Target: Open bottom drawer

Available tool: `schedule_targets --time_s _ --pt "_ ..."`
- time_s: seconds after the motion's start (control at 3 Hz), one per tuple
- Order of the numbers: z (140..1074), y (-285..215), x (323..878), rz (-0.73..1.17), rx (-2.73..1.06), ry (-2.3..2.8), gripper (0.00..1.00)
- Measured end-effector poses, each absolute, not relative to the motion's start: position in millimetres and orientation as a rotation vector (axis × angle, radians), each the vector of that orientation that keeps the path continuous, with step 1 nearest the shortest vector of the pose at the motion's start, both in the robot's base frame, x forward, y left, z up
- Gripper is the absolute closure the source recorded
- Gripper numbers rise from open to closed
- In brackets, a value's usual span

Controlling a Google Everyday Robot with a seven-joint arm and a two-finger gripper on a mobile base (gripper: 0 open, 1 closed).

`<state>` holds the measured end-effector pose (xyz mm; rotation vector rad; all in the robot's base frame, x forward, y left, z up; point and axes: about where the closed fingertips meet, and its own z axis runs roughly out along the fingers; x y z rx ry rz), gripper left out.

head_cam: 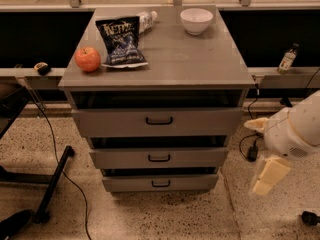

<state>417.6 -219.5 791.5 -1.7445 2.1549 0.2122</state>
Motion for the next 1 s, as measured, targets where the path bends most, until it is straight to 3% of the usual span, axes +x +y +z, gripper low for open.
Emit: schedule_targets --time_s 0.33,1.0 --pt "713.2 -210.3 411.0 0.432 -1.731 2.07 0.0" --pt "677.4 -207.0 409.2 0.499 -1.776 1.906 0.0"
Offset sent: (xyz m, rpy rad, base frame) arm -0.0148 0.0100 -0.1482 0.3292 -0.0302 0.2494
